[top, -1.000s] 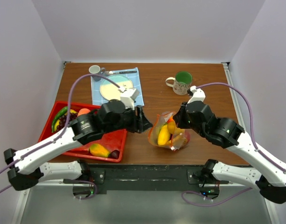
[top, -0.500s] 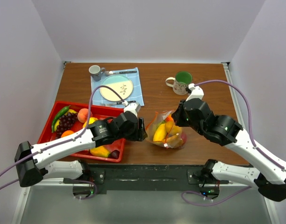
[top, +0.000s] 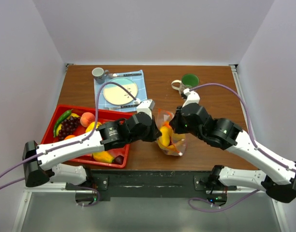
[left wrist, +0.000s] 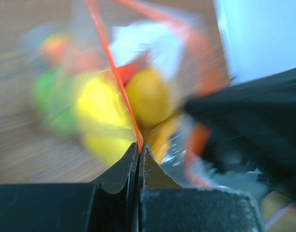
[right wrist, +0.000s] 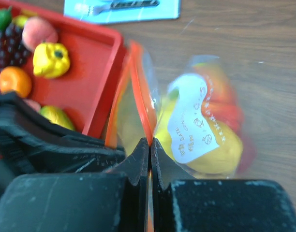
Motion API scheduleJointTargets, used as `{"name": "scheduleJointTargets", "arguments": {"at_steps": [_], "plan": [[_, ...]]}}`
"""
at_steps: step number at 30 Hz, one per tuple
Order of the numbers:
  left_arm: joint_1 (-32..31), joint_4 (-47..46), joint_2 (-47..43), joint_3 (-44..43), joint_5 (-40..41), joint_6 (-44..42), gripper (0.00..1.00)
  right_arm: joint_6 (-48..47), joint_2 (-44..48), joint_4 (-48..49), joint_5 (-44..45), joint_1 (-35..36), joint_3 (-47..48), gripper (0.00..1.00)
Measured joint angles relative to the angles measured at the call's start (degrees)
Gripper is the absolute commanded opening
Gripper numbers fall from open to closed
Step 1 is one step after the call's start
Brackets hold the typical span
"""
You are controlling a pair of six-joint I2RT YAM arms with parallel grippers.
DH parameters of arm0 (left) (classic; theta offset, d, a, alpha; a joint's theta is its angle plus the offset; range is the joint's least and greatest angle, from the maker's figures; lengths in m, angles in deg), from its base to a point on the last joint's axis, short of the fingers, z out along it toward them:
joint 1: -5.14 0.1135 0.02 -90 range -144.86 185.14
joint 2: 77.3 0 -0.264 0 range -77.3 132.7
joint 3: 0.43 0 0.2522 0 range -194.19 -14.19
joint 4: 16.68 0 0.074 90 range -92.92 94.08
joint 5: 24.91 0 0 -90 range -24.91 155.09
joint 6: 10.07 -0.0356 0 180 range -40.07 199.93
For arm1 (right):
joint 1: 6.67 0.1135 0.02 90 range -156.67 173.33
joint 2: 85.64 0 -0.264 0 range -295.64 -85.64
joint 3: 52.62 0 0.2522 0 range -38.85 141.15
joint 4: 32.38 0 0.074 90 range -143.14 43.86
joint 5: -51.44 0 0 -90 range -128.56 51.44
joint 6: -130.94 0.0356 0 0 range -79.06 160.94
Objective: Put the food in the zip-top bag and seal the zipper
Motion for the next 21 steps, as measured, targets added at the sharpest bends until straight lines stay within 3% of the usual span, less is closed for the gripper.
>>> {"name": "scheduleJointTargets", "arguments": {"at_steps": [6, 10, 16, 19, 21], "plan": [[-0.87, -1.27, -0.52, -3.93, 6.38, 7.34, 0.00, -1.53, -3.28, -0.07, 0.68, 0.98, 2.14, 0.00], [-0.61, -1.09, 5.09, -4.15, 8.68, 12.66, 0.00, -2.78, -4.70, -0.20, 0.68, -0.28, 5.77, 0.00], [-0.61, -1.53, 4.83, 4.13, 10.58, 17.51, 0.00, -5.25, -3.56, 1.14, 0.24, -0.35, 4.00, 0.04], [-0.61, -0.90, 3.43, 4.48, 11.91, 18.69, 0.00, -7.28, -2.29, 1.49, 0.20, -0.35, 3.43, 0.10], [-0.59, -0.85, 1.86, 4.48, 13.11, 19.02, 0.00, -8.59, -1.44, 2.23, 0.17, -0.39, 3.43, 0.23]]}}
